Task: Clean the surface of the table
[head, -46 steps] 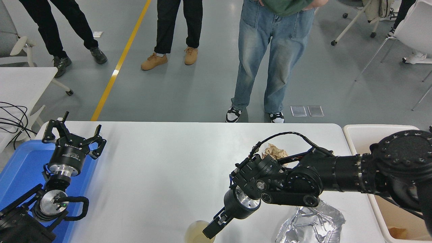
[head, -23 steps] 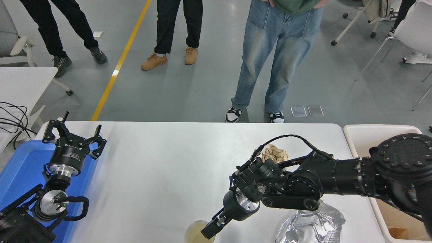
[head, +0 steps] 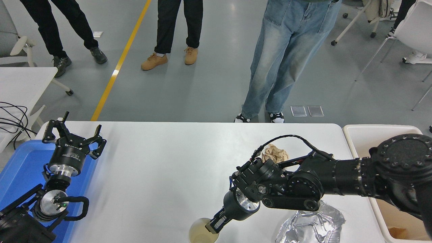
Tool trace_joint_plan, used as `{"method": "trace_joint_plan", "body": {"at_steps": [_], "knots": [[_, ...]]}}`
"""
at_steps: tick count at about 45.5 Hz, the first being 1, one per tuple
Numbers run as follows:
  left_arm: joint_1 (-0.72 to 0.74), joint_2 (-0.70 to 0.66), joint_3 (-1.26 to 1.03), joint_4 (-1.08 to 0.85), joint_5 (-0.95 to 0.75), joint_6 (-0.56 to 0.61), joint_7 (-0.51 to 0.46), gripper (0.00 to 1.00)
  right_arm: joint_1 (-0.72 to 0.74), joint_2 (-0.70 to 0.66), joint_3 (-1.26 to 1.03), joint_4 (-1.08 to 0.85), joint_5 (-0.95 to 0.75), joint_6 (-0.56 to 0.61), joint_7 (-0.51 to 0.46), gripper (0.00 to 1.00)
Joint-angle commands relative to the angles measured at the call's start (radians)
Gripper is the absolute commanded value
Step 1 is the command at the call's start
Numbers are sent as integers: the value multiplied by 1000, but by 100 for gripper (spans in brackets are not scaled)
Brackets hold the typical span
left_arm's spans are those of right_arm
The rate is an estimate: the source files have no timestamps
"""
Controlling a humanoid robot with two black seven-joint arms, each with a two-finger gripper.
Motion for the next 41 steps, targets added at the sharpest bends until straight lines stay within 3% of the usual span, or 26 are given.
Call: {"method": "trace_joint_plan", "body": {"at_steps": [1,25,41], "knots": [[0,-1,0,0,0,0,0,99,39,0,1,10,-2,4,39,0],[0,-1,0,0,0,0,0,99,341,0,35,120,27,75,91,0],[0,-1,0,0,0,0,0,99,465,-117,59,168,46,96,94,0]]}}
